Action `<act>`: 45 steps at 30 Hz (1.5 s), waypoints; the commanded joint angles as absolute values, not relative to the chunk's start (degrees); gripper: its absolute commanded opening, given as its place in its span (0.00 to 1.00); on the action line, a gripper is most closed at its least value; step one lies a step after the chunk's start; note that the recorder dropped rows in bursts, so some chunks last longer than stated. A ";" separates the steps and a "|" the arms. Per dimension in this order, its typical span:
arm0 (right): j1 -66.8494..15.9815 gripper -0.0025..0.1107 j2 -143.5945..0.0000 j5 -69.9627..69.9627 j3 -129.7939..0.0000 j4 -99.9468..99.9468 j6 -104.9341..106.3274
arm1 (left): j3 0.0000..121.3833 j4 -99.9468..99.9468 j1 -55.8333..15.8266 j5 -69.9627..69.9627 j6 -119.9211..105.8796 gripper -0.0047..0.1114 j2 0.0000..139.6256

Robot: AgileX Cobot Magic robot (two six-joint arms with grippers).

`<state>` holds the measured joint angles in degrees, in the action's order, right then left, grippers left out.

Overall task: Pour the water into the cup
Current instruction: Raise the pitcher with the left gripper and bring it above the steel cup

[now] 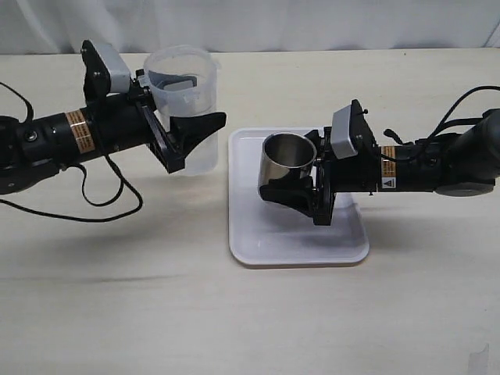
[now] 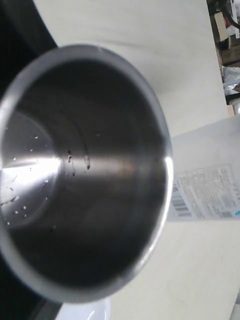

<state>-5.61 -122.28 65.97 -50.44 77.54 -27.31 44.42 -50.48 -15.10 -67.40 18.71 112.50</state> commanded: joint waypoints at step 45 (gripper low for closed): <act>-5.87 0.06 -122.16 67.77 -53.29 79.90 -23.72 | 60.88 -56.70 -24.01 -36.67 9.03 0.04 111.61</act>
